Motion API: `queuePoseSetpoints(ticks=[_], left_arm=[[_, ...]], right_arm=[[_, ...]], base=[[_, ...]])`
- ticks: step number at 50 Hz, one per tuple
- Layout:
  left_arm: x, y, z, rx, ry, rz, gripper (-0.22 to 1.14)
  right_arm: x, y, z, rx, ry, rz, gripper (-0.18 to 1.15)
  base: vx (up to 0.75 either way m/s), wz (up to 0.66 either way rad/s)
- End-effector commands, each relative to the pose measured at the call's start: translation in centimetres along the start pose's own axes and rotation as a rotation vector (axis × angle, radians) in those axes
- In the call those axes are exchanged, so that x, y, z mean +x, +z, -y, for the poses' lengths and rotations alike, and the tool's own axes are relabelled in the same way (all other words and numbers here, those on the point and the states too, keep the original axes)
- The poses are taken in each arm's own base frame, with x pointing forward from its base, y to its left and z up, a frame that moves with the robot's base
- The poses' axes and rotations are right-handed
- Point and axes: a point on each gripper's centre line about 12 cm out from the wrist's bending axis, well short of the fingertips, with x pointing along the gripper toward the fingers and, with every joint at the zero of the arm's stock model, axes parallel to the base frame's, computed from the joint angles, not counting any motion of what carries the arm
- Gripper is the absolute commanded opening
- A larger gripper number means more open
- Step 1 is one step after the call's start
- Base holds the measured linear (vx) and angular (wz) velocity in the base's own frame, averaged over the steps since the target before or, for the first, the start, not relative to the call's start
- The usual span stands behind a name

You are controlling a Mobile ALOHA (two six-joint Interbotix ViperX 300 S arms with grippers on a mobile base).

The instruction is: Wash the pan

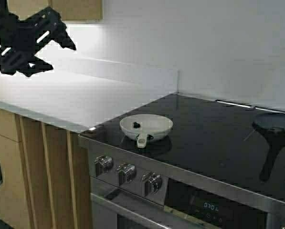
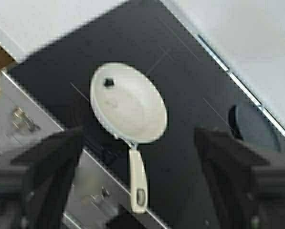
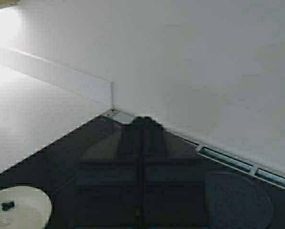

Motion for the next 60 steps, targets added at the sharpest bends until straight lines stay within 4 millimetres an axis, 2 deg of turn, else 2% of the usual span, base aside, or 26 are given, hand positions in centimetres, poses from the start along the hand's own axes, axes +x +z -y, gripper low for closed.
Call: queuePoseSetpoints(ticks=[1, 13, 30, 48, 60], left_arm=[[1.9, -1.1, -0.4, -0.024, -0.034, -0.022, 1.01], [5.6, -4.8, -2.1, -0.102, -0.119, -0.098, 1.01], [11.6, -10.9, -6.1, -0.380, -0.190, -0.179, 1.01], [16.1, -13.8, -8.4, -0.571, -0.248, -0.195, 1.00], [18.3, -14.0, -7.4, -0.610, -0.325, -0.206, 1.00]], right_arm=[[0.2, 0.4, 0.0, 0.002, 0.000, 0.009, 0.06], [0.2, 0.1, 0.0, -0.001, 0.002, 0.003, 0.06], [0.2, 0.0, 0.0, -0.001, 0.002, -0.003, 0.06], [0.3, -0.1, 0.0, 0.000, 0.000, -0.008, 0.06], [0.3, -0.1, 0.0, 0.000, 0.000, -0.009, 0.06]], base=[[0.00, 0.00], [0.00, 0.00], [0.00, 0.00], [0.00, 0.00], [0.00, 0.00]])
